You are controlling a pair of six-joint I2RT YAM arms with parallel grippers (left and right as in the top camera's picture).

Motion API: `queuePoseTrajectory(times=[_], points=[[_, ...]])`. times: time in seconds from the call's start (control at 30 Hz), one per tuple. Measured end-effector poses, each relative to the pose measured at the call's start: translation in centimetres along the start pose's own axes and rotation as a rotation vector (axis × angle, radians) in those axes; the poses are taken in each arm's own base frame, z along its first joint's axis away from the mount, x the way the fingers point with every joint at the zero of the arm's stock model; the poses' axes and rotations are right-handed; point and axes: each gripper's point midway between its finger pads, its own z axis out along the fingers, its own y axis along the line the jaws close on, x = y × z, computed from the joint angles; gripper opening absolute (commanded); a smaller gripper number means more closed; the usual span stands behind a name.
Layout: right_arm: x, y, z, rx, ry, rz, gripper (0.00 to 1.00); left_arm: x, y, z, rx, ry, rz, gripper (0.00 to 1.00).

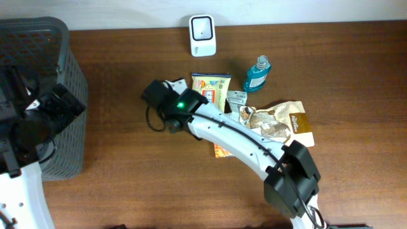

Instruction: Scan the item barcode

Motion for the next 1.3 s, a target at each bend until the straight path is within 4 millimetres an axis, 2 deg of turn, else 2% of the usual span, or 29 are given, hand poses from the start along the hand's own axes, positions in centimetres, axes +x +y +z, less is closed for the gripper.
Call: queuePoseTrajectory(times=[0.07,0.17,0.33,0.43,0.53,0.63,0.73,0.87,0.93,1.03,1.13,1.23,1.3], points=[[-0.2,-1.5,0.5,0.016,0.021,0.036,0.90,0.0,0.0,0.0,0.000,0.000,0.000,0.99],[-0.7,-4.3,1.4,0.019,0.063,0.106,0.98,0.0,0.0,0.0,0.000,0.000,0.000,0.99],[-1.8,-10.2,3.3,0.013,0.124,0.268,0.99,0.0,0.0,0.0,0.000,0.000,0.000,0.99],[-1.7,-13.0,4.2,0.028,0.147,0.329,0.99,0.0,0.0,0.0,0.000,0.000,0.000,0.99],[-1.8,-14.8,4.8,0.016,0.163,0.380,0.98,0.0,0.0,0.0,0.000,0.000,0.000,0.99],[-1.7,-15.3,5.0,-0.017,0.180,0.402,0.98,0.0,0.0,0.0,0.000,0.000,0.000,0.99],[-2.6,-15.3,4.3,-0.068,0.174,0.410,0.99,0.0,0.0,0.0,0.000,0.000,0.000,0.99],[-6.0,-16.3,1.3,-0.089,0.055,0.402,0.99,0.0,0.0,0.0,0.000,0.000,0.000,0.99],[-7.7,-18.1,-0.4,-0.057,-0.018,0.417,0.99,0.0,0.0,0.0,0.000,0.000,0.000,0.99],[-9.0,-22.2,-1.9,0.026,-0.099,0.466,0.99,0.0,0.0,0.0,0.000,0.000,0.000,0.99],[-9.2,-26.5,-1.5,0.099,-0.122,0.526,0.99,0.0,0.0,0.0,0.000,0.000,0.000,0.99],[-9.5,-28.4,-0.7,0.111,-0.129,0.509,0.99,0.0,0.0,0.0,0.000,0.000,0.000,0.99],[-9.7,-28.5,0.2,0.089,-0.125,0.456,0.99,0.0,0.0,0.0,0.000,0.000,0.000,0.99]])
